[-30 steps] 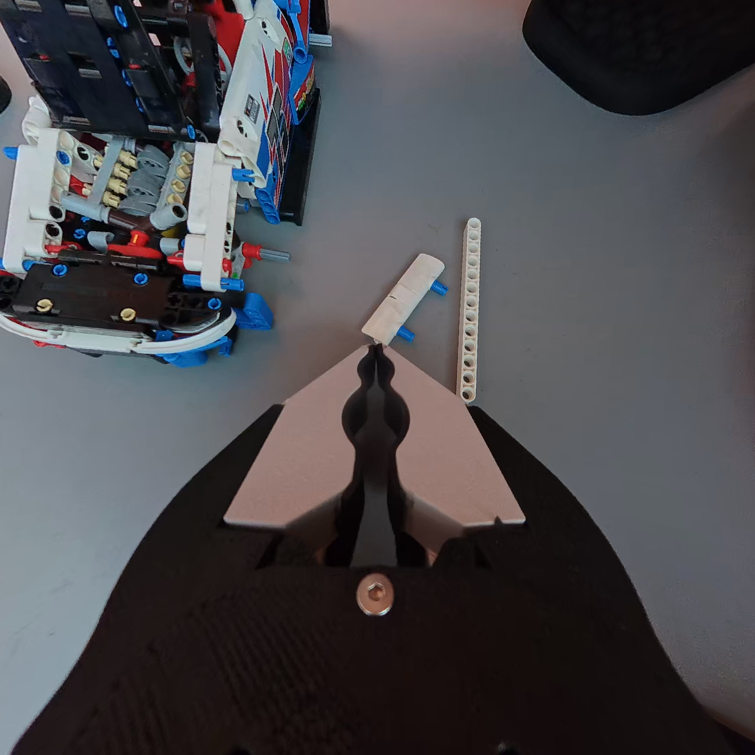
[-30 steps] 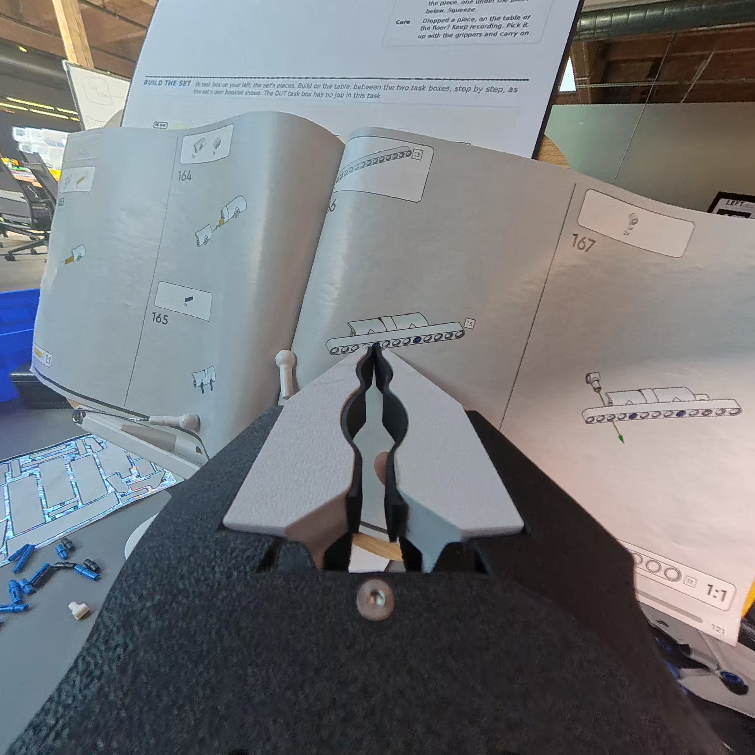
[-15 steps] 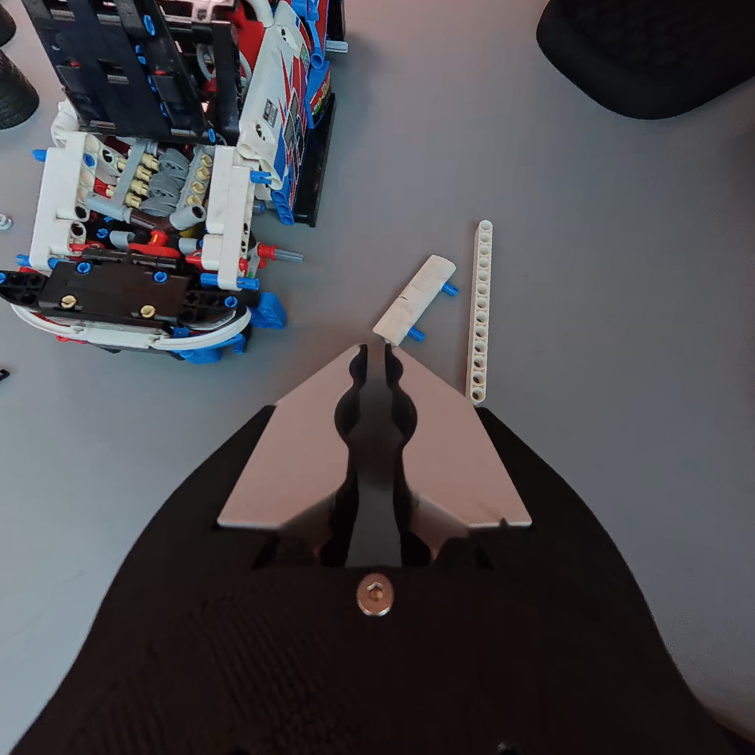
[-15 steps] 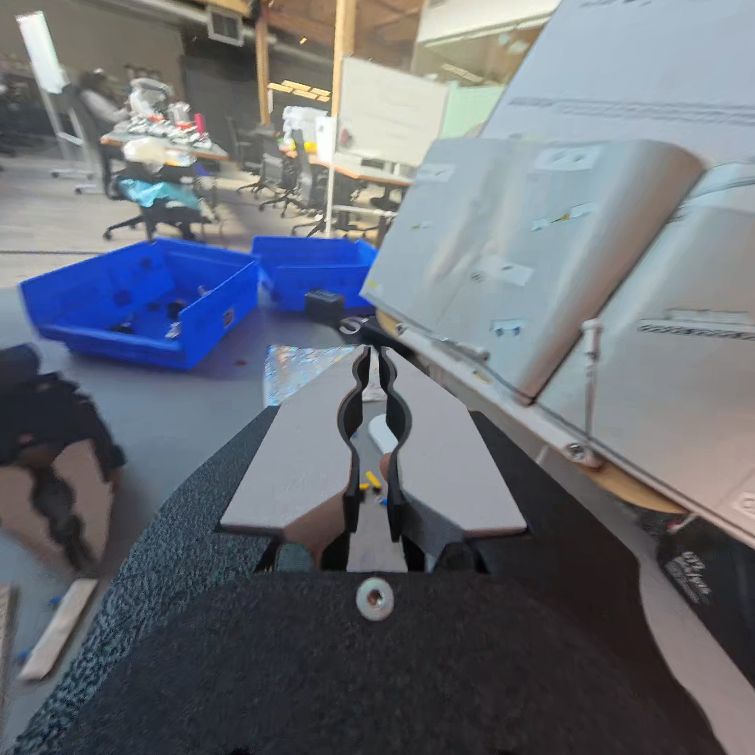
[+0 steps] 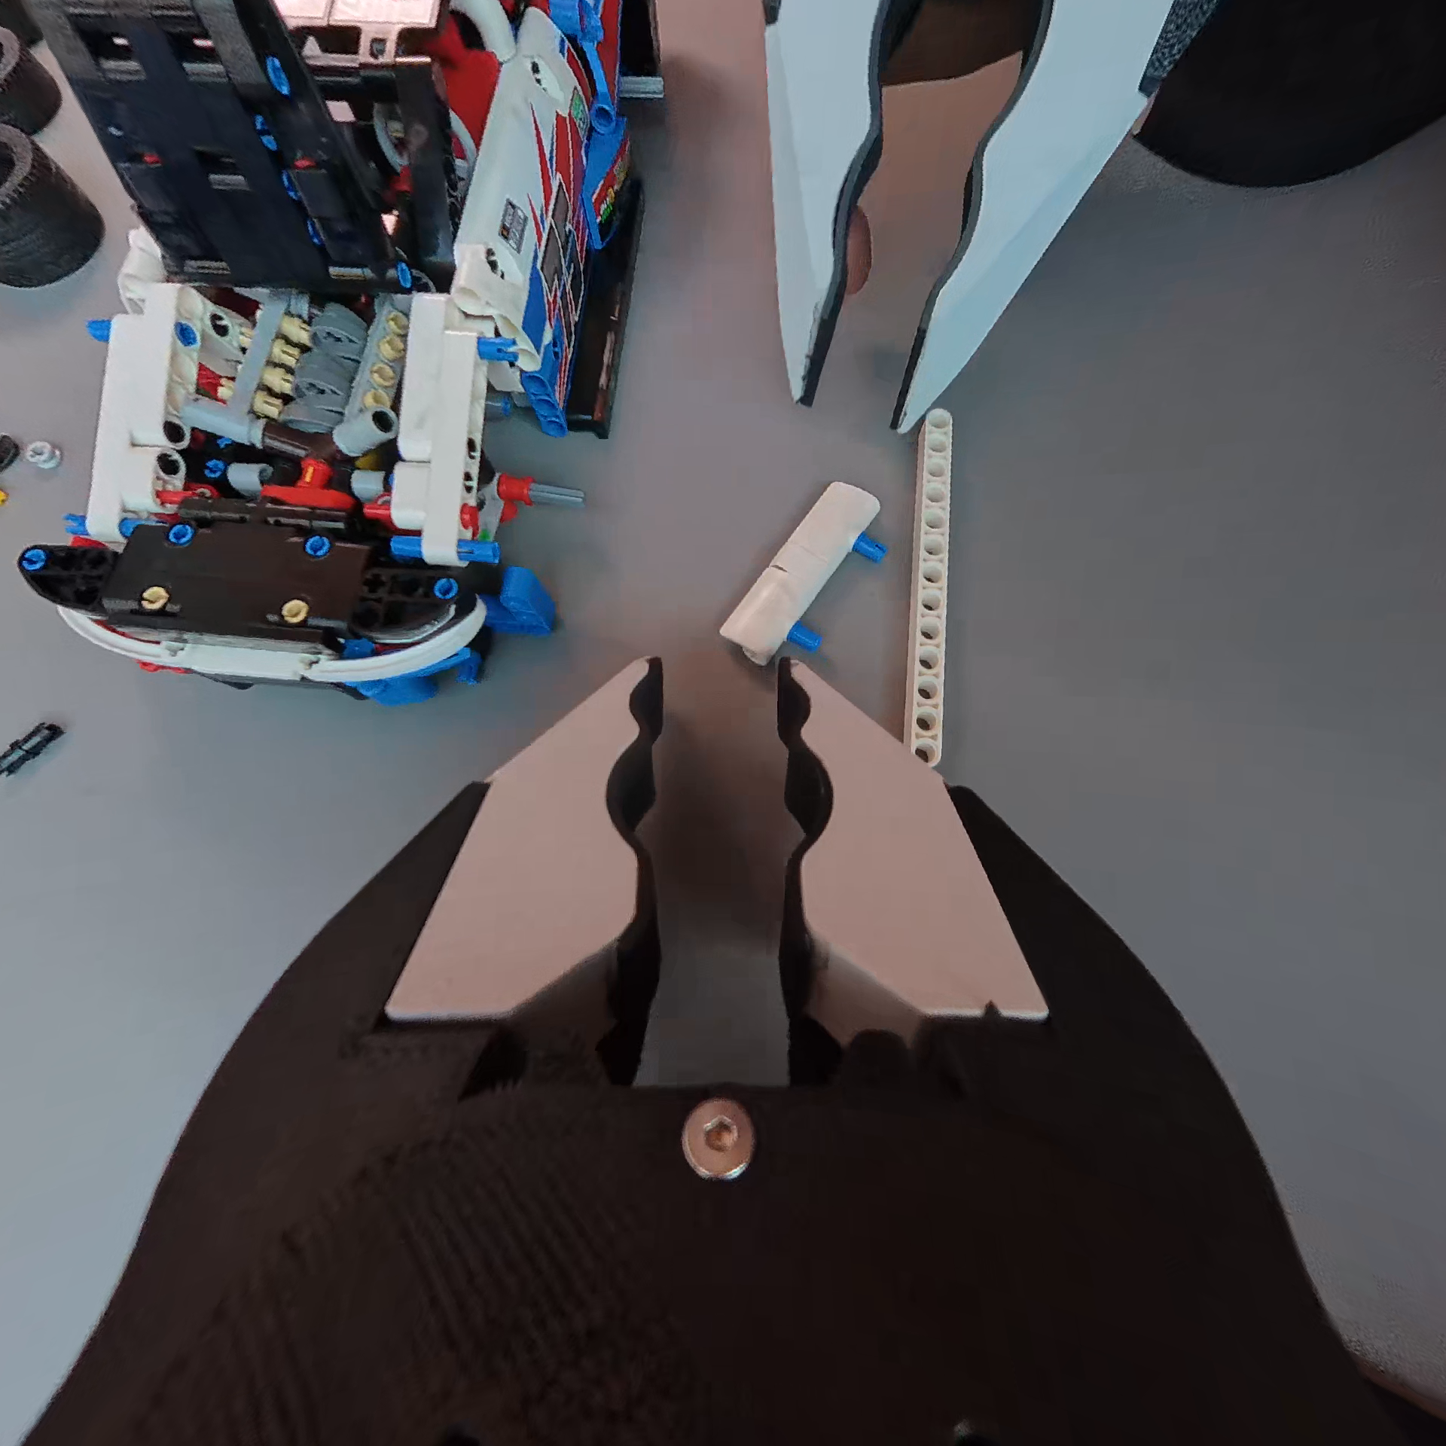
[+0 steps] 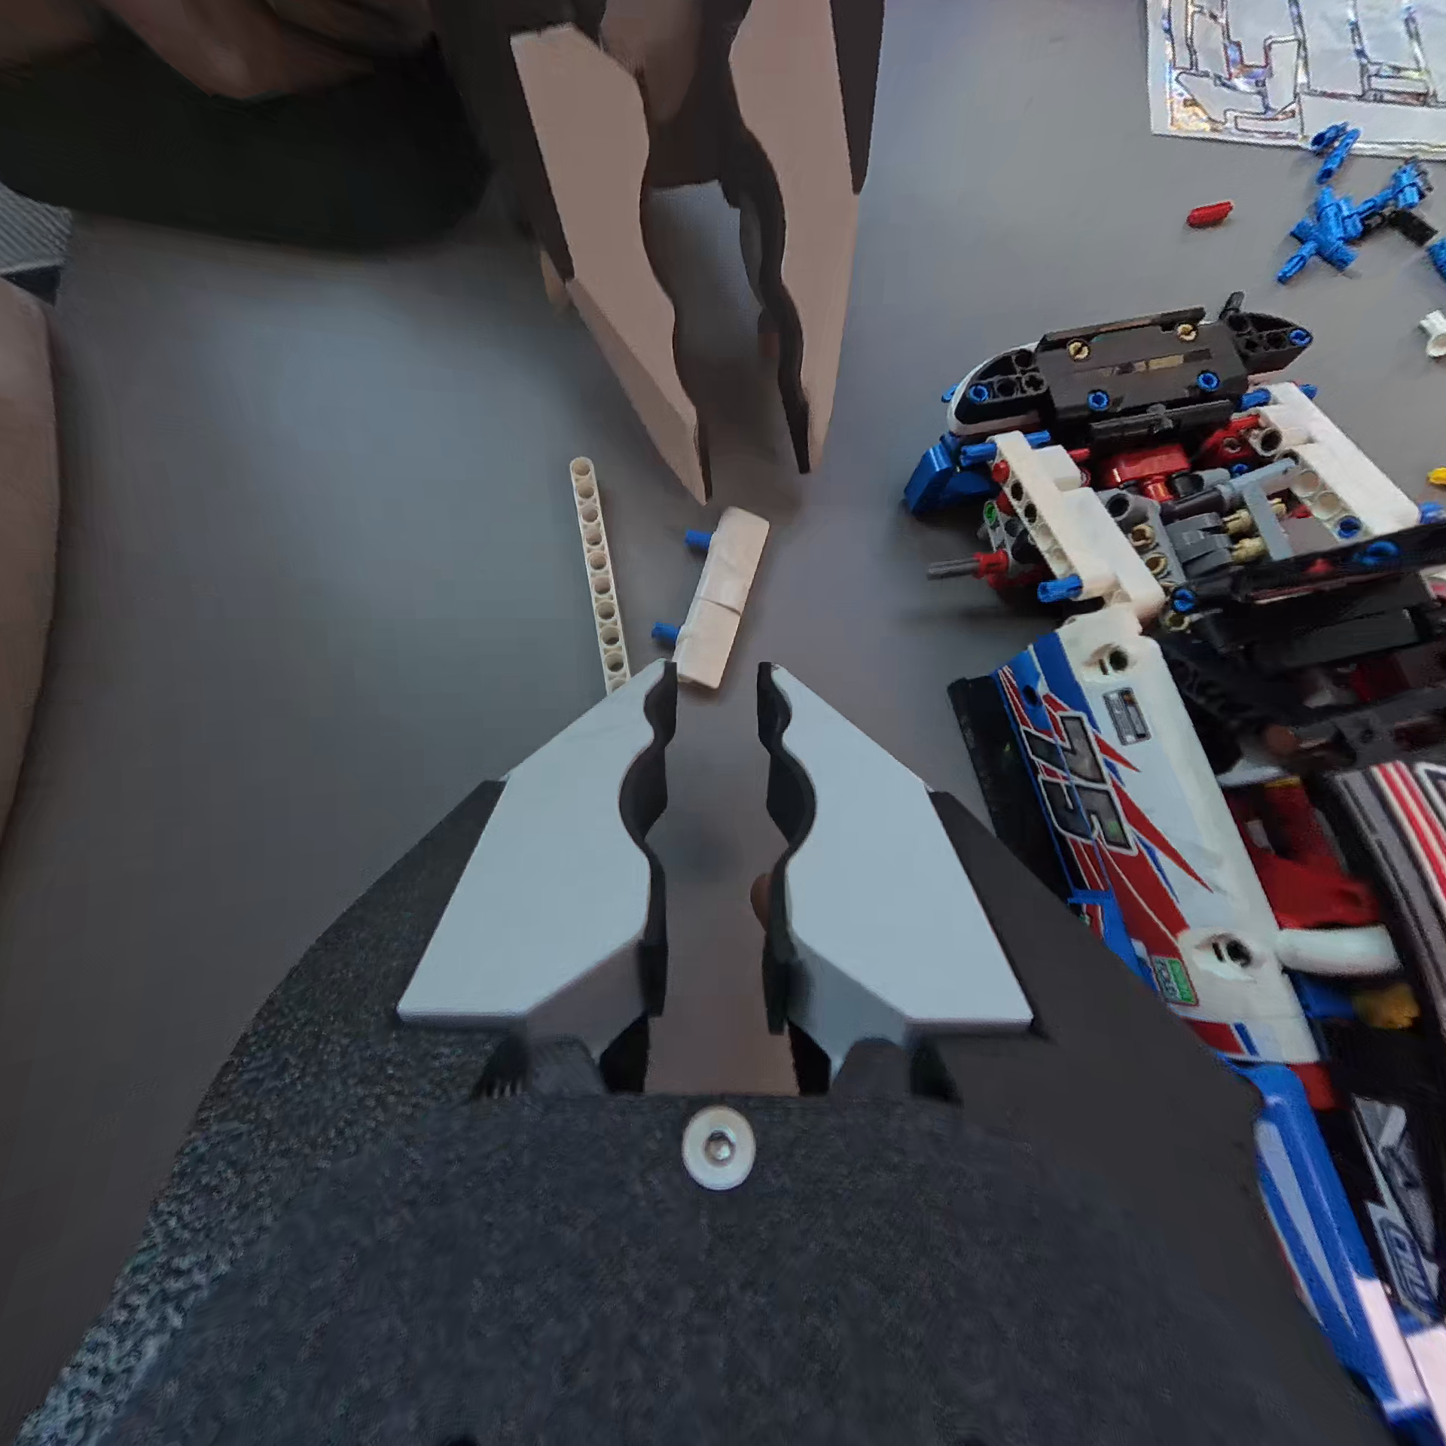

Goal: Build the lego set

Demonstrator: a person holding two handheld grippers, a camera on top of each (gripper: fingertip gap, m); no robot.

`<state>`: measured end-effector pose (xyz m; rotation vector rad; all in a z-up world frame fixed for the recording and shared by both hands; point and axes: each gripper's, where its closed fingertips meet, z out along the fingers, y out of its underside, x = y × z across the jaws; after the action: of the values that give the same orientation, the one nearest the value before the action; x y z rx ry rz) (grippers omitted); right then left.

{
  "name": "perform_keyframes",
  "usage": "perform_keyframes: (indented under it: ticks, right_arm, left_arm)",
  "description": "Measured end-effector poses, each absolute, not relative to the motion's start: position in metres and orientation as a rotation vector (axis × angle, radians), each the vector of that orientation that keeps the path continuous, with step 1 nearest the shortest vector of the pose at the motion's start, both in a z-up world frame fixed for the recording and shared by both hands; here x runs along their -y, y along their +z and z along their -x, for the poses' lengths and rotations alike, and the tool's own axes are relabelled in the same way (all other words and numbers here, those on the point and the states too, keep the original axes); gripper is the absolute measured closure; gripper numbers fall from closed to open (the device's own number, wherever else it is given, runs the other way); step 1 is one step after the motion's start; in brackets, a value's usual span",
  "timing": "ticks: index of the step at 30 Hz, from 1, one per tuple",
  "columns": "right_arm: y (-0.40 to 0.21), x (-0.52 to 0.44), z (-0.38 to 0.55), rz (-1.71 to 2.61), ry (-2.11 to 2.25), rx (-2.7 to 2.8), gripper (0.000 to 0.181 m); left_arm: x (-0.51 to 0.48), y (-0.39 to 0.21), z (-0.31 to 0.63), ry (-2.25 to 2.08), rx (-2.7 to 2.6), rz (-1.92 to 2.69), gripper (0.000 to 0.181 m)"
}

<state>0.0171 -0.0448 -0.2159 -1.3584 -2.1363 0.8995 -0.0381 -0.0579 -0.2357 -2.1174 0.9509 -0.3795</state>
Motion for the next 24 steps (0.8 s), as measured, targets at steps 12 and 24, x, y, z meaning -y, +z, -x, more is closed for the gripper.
perform_keyframes:
  ticks: [12,24]
  right_arm:
    - [-0.241,0.056,-0.002,1.312,0.722,2.365,0.166]
    - [-0.221,0.060,-0.007,1.046,0.820,2.295,0.167]
  left_arm:
    - [0.083,-0.233,0.022,-0.490,-1.080,2.108,0.163]
    - [0.094,-0.226,0.013,-0.588,-1.083,2.078,0.163]
